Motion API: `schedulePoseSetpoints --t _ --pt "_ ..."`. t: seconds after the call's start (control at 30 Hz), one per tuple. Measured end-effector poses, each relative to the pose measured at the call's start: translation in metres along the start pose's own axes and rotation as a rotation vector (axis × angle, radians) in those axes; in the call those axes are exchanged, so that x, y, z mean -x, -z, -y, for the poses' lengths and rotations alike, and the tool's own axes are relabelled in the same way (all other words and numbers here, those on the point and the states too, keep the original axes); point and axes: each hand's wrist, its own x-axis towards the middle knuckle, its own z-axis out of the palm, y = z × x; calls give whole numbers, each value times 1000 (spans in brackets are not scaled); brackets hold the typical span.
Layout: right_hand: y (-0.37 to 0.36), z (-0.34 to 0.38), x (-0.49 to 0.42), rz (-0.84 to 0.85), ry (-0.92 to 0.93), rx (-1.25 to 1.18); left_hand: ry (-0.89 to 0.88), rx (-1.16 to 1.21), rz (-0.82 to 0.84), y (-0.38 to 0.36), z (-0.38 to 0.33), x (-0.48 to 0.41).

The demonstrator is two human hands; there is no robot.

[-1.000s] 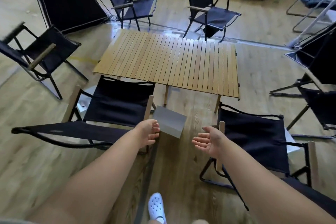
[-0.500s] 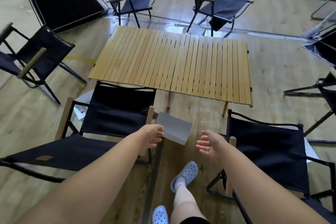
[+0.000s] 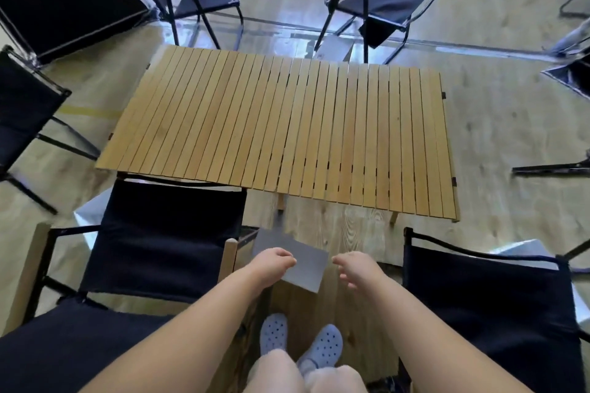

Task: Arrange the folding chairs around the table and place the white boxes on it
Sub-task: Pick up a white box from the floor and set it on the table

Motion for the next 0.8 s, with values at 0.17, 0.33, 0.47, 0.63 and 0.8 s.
schedulePoseSetpoints --t 0.17,0.33,0.47,0.63,0.8 --pt "-16 -12 -77 -40 36 146 -28 -108 -23 -18 5 -87" --pt "-40 -26 -170 -11 5 123 -9 -176 -25 -37 26 -174" --pt "-58 -40 -235 -13 -6 114 9 -315 -2 -43 52 -240" --pt "-79 -59 -301 39 -10 275 -28 -664 66 -52 77 -312" --pt "-97 -71 -344 108 108 576 -63 -951 178 -65 100 -358"
